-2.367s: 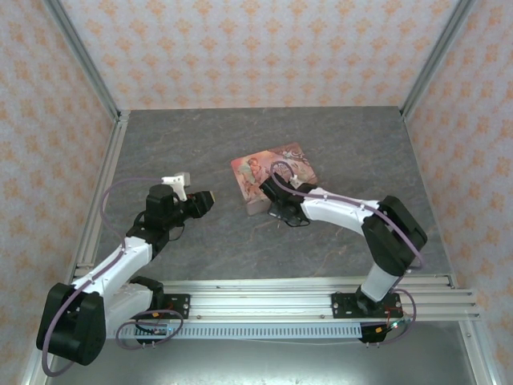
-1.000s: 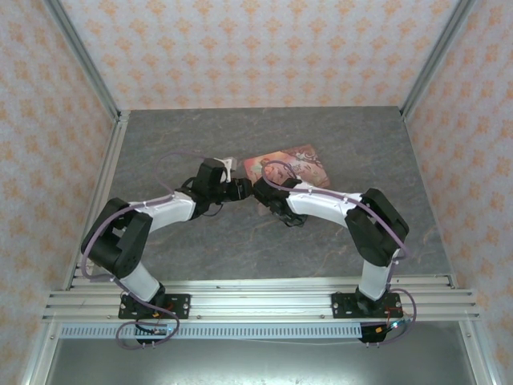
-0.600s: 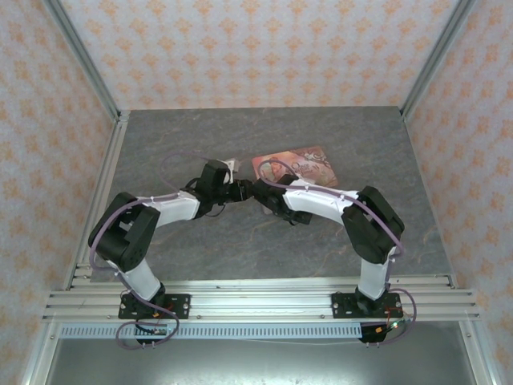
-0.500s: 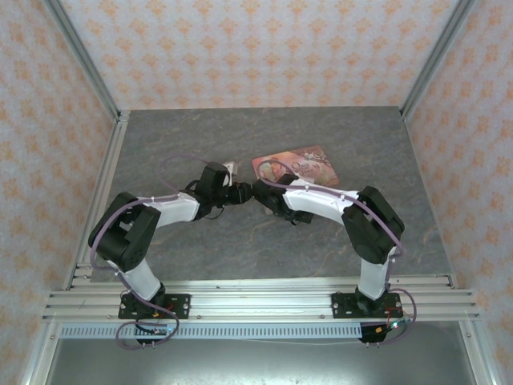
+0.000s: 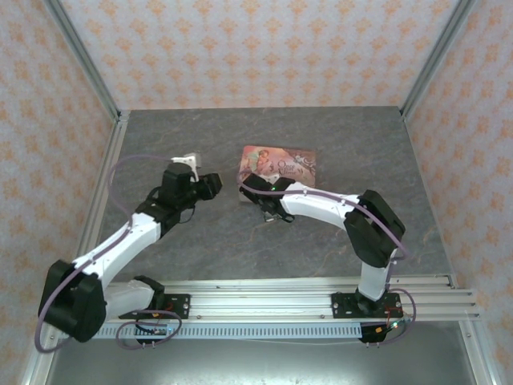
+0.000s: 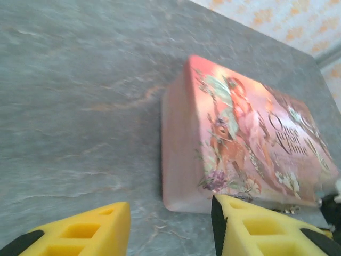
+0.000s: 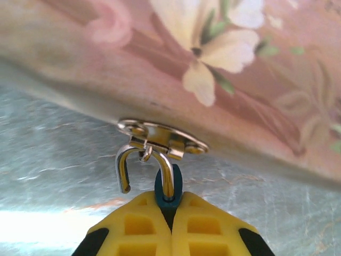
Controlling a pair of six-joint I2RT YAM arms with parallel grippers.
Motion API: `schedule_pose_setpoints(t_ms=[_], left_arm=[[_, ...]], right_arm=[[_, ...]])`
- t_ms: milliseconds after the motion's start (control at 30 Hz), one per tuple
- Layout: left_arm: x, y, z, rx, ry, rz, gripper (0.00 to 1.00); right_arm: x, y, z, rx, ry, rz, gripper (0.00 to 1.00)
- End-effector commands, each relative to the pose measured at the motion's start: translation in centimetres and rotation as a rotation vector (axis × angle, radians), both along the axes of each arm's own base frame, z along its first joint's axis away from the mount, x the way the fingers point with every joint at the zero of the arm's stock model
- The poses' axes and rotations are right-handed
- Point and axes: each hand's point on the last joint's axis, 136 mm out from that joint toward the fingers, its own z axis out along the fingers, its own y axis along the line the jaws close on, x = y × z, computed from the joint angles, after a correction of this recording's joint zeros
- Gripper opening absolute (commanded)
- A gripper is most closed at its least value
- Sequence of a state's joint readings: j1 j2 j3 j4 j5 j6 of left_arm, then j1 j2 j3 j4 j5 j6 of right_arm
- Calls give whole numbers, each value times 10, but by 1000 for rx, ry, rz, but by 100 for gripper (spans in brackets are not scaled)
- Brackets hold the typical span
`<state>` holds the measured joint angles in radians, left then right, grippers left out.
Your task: Unlock the padlock with the key
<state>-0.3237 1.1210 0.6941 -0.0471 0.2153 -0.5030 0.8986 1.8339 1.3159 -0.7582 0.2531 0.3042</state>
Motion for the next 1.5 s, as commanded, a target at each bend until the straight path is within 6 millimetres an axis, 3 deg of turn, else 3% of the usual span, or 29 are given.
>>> schedule_pose_setpoints(t_ms=[0,167,267,400,667,833,967,1167,1467], left_arm=[[-22,36,-21,86,94,93,46],[-28,48,-14,64,90,122,47],[-27,48,-13,49,96,123,48],[-22,45,-13,36,104,119,47],[-14,31,-26,-12,130,75,47],[-17,27,-33,-58,145,78,46],[-23,24,-36,-59,144,62,46],[-33,25,-41,-65,141,63,47],[-30,15,-28,-95,95,25,47]], right_arm=[[6,43,10,6,-16,207,0],[-14,86,10,21,-10,370,0],[-27,96,12,85,-8,399,0],[-33,77,17,214,-34,305,0],[-41,39,17,540,124,175,0],[-40,29,13,549,218,99,0],[-31,16,10,494,229,-65,0],[-23,23,12,600,230,-282,0],[-19,12,1,642,195,-498,0]])
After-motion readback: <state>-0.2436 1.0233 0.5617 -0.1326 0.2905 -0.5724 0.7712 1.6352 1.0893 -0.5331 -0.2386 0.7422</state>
